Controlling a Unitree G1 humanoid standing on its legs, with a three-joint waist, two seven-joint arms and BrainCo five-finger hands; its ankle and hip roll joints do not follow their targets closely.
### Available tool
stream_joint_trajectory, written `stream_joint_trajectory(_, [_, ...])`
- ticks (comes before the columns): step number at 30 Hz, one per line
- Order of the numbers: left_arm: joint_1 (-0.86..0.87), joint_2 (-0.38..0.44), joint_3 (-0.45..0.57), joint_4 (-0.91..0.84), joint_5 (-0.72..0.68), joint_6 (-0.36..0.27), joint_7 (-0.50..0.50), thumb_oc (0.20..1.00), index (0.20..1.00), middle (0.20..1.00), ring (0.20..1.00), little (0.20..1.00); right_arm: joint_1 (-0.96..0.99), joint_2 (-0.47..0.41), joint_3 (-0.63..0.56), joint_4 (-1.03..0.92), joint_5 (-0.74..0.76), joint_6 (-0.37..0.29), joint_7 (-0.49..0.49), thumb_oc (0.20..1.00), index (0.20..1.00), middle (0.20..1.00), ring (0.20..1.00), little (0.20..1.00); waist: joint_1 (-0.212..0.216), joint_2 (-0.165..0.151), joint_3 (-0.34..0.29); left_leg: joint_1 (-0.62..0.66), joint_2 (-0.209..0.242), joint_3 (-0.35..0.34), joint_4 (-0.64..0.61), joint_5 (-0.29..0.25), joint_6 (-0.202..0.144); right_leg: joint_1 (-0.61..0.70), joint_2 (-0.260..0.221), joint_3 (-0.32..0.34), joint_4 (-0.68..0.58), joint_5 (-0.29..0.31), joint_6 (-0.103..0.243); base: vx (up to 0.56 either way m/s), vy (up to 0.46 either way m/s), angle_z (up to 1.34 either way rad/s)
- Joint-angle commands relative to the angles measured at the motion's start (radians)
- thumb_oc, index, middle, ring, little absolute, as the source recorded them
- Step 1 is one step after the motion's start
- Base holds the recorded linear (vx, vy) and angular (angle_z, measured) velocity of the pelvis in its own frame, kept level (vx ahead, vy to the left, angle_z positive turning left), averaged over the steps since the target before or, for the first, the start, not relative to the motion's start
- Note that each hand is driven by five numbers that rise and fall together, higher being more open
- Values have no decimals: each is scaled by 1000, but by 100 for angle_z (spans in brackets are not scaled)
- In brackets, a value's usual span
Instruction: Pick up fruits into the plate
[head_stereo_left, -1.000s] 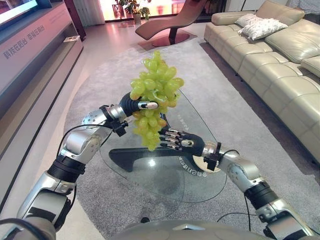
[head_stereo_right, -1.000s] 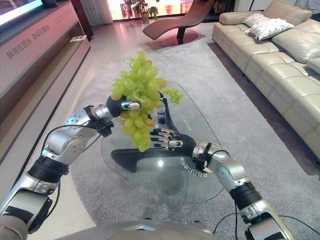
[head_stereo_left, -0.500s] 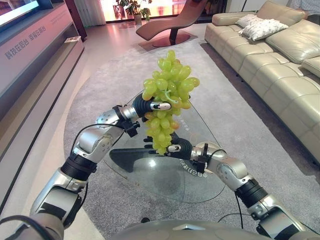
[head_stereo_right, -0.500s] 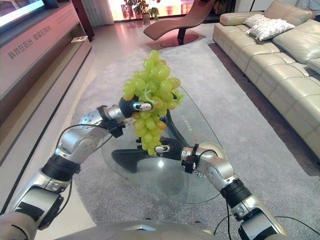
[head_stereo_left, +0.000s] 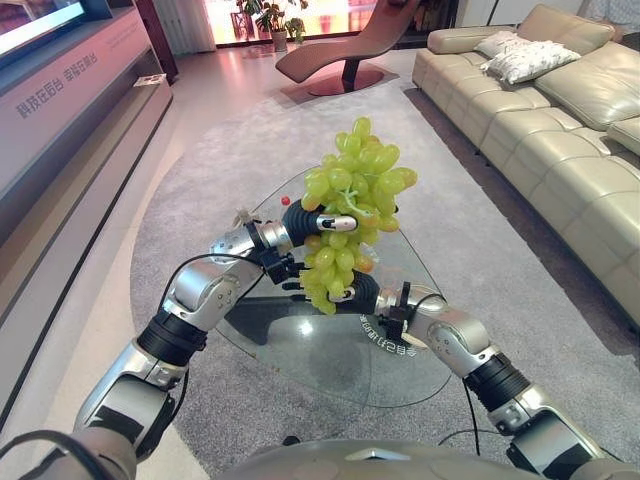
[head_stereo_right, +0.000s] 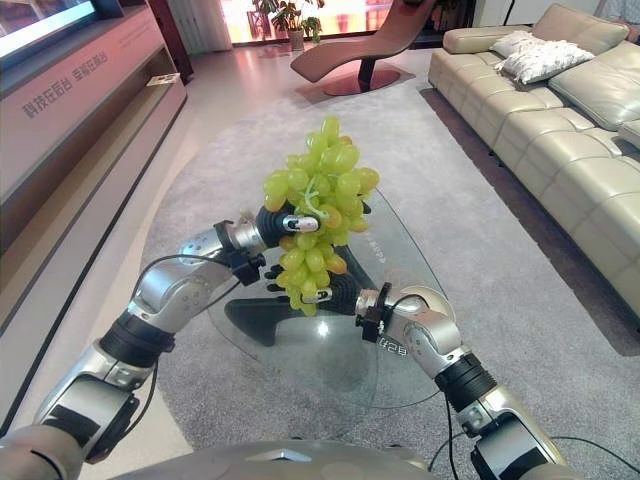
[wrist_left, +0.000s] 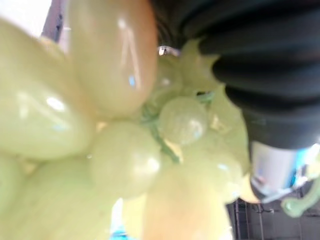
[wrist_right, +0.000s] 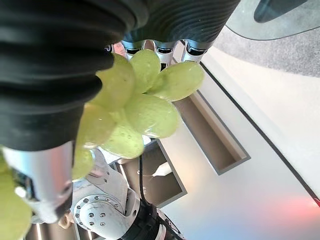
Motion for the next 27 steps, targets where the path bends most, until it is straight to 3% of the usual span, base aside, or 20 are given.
stream_joint_trajectory(1, [-57, 22, 10, -48, -53, -39, -17, 200, 200, 200, 200, 200, -66, 34, 3, -75, 77, -61, -6, 1000, 1000, 1000, 1000, 1000, 20, -41, -10, 93, -24, 58, 14, -153, 18, 22, -38, 57, 5, -32, 41, 0, 0, 0])
stream_joint_trajectory(14, [-25, 24, 24, -26, -26, -29, -37, 200, 200, 200, 200, 200, -55, 34, -24, -89, 127, -66, 13, 1000, 1000, 1000, 1000, 1000, 24, -39, -10, 94, -25, 58, 13, -152, 19, 23, -41, 50, 5, -30, 43, 0, 0, 0])
stream_joint_trajectory(27, [14, 60, 65, 41, 45, -50, -45, 200, 200, 200, 200, 200, -21, 23, -61, -136, 203, -64, 103, 1000, 1000, 1000, 1000, 1000, 24, -37, -5, 91, -22, 62, 15, -152, 18, 20, -44, 45, 5, -28, 47, 0, 0, 0])
